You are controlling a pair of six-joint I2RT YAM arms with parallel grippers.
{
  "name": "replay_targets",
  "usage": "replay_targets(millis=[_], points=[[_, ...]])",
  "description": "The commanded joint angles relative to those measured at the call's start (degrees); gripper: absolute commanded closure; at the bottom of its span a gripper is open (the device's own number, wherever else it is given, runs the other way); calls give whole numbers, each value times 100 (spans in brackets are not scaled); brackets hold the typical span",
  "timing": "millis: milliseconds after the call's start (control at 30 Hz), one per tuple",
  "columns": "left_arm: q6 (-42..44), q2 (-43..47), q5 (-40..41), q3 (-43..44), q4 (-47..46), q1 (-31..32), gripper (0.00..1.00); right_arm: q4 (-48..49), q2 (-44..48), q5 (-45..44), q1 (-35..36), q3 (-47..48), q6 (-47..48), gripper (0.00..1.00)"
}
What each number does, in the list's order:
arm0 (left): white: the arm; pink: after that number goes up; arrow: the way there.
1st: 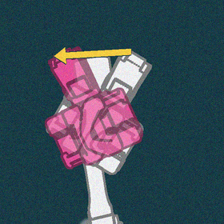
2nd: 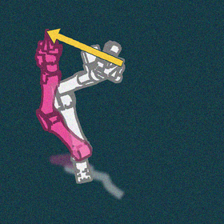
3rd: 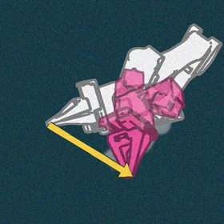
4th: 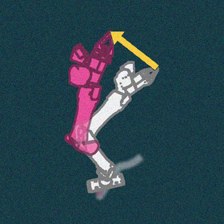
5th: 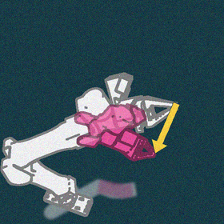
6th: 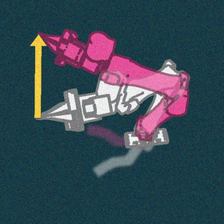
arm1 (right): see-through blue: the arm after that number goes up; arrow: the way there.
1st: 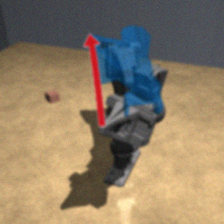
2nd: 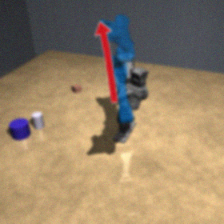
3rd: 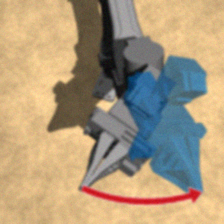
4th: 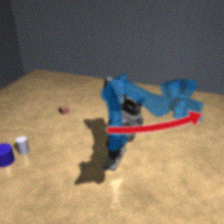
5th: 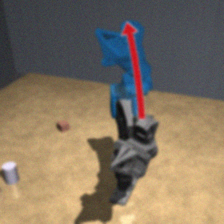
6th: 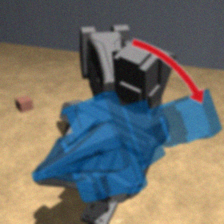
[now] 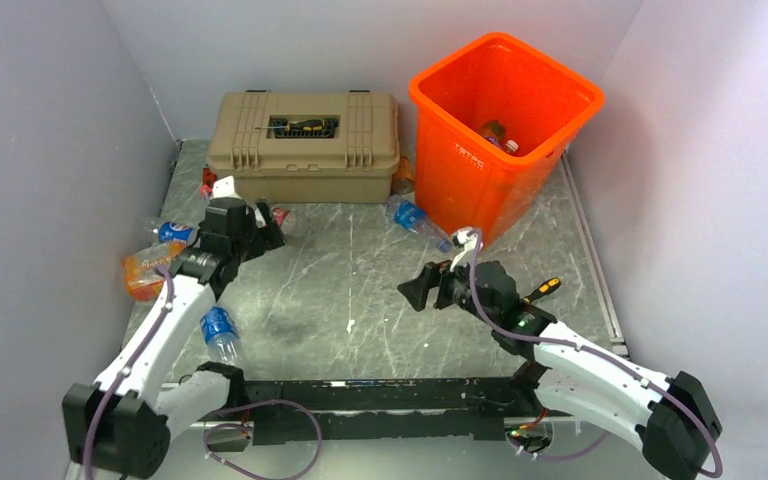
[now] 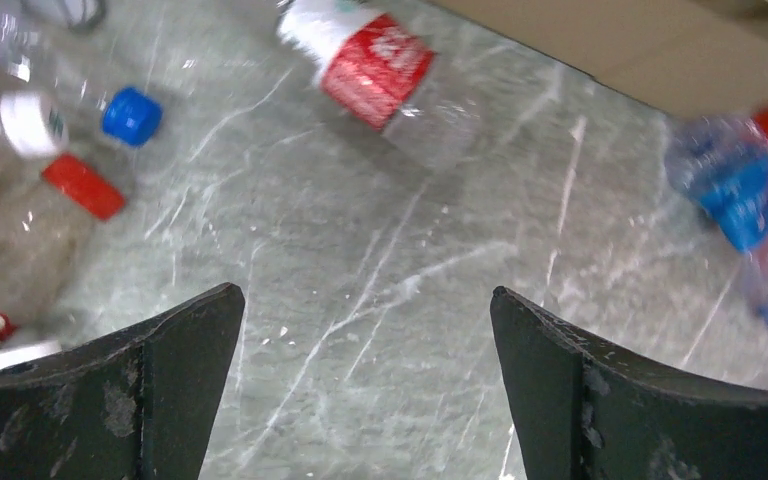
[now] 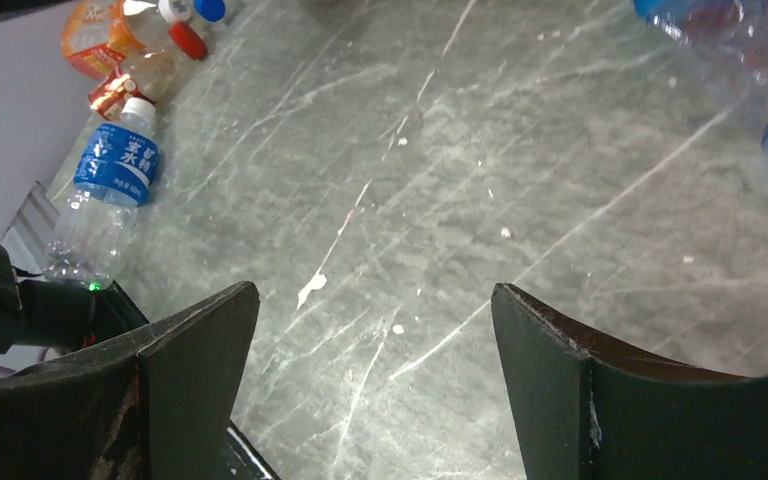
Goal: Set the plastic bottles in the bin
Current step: Pick up the plastic bottle at the center of the board.
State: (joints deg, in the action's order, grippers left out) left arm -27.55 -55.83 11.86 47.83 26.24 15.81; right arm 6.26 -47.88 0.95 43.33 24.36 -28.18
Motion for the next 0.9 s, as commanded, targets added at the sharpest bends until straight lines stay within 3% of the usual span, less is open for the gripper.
replay_targets(millis=[0, 133, 267, 567, 867], points=[[-1787, -441, -233, 80, -39, -574, 1, 1037, 342, -17, 59, -518, -616, 9], [-2901, -745, -562, -308, -1185, -745, 0, 1234, 437, 68, 109, -844, -809, 10], [-3348, -1511, -811, -145, -1981, -833, 1, 1129, 710, 72, 166, -949, -817, 10], [-4069, -3077, -893, 385, -2343, -1054, 1, 753, 1374, -42, 180, -1038, -705, 10], [-4251, -4185, -574, 1139, -1792, -1080, 0, 629, 1643, -80, 177, -1021, -654, 9]])
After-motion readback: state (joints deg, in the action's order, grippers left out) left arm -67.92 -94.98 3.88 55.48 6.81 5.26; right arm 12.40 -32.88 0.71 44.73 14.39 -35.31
